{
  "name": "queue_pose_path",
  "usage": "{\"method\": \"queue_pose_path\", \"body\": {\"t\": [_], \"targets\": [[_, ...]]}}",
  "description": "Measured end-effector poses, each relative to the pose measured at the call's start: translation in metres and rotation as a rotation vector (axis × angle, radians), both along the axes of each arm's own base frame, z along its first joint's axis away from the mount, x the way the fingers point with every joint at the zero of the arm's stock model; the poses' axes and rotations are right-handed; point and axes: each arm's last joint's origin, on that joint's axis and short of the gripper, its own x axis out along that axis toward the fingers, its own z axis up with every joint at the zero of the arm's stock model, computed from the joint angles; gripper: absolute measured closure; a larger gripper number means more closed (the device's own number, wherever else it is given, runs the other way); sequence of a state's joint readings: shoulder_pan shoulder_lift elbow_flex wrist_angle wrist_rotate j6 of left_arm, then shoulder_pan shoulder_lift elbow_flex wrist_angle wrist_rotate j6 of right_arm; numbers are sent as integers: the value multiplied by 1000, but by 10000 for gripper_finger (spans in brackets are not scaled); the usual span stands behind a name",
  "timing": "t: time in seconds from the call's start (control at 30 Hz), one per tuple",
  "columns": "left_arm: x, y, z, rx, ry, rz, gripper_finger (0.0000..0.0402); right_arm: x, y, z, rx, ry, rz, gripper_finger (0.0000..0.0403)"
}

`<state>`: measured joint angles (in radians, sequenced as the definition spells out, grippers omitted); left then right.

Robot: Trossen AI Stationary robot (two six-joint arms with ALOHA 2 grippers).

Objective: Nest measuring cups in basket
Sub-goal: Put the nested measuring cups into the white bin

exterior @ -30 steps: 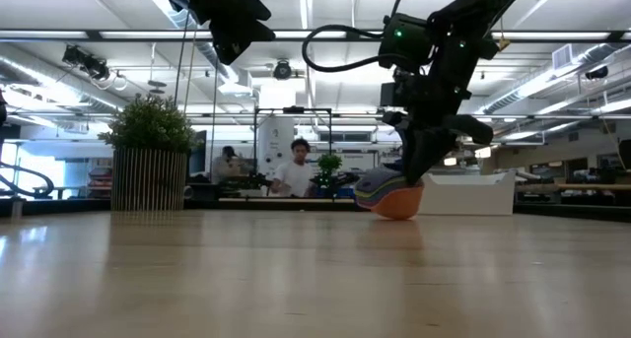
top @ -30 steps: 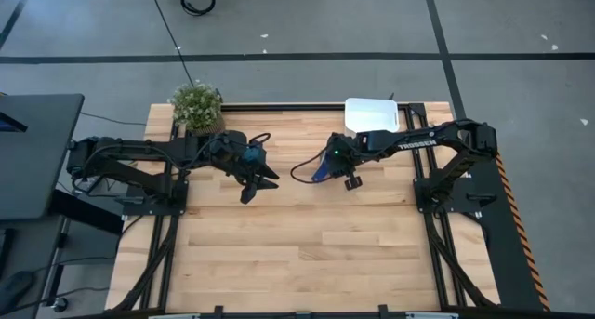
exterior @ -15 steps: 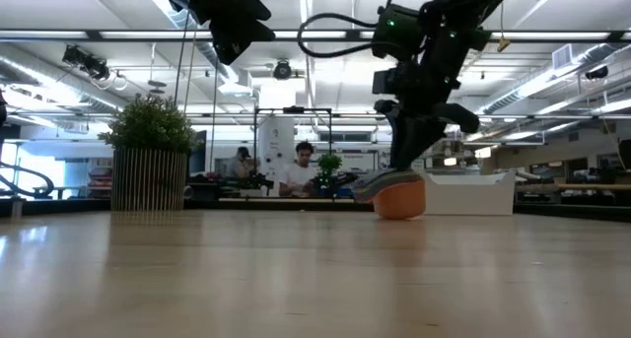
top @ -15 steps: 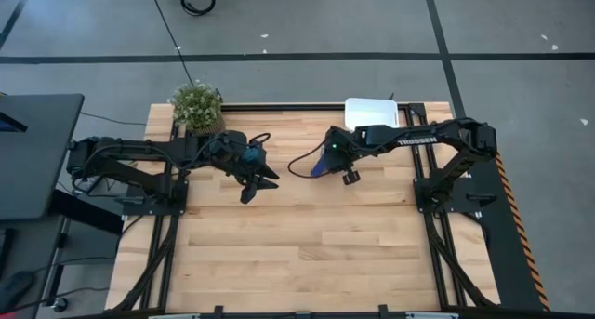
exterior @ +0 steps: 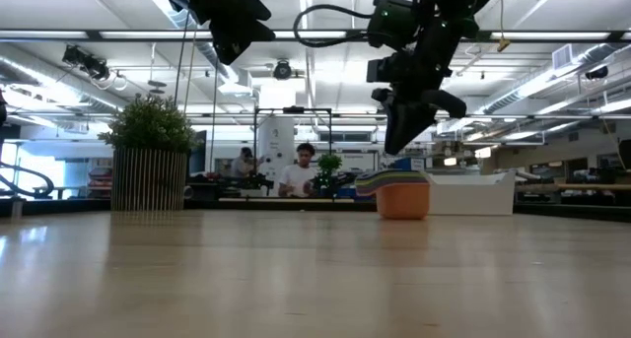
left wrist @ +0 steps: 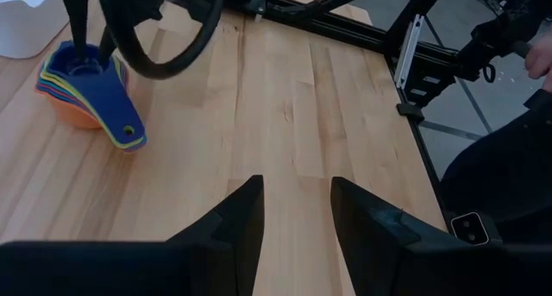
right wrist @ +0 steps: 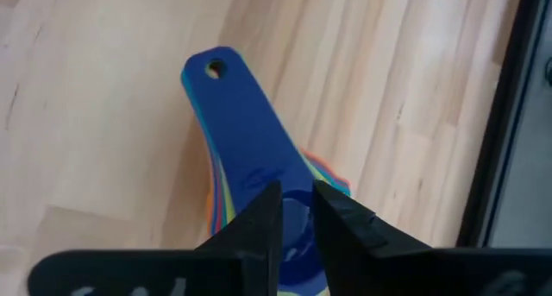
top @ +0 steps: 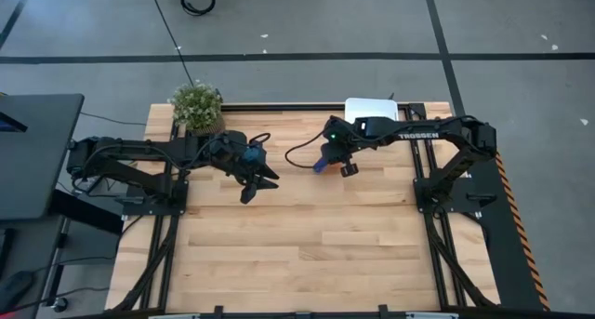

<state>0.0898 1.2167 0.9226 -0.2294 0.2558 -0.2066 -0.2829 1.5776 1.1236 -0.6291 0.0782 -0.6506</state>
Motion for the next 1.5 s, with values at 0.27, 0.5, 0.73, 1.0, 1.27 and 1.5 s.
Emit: {"method": "queue_pose_path", "body": {"t": [0.27, 0.5, 0.73, 1.0, 1.27, 1.5], "targets": [[0, 0, 0, 0, 0, 0, 260, 9, 11, 16, 88, -71, -109, 346], [0, 0, 0, 0, 0, 0, 260, 12, 17, 20, 157, -113, -223, 331], [0, 0, 0, 0, 0, 0, 260, 13, 23, 20, 155, -146, -405, 292], [0, 0, 0, 0, 0, 0, 260, 15, 37, 17, 215, -162, -553, 286], [0, 0, 0, 0, 0, 0, 260, 11, 43, 15, 120, -122, -556, 286], [0, 0, 0, 0, 0, 0, 260, 4, 46, 13, 63, -59, -594, 286]]}}
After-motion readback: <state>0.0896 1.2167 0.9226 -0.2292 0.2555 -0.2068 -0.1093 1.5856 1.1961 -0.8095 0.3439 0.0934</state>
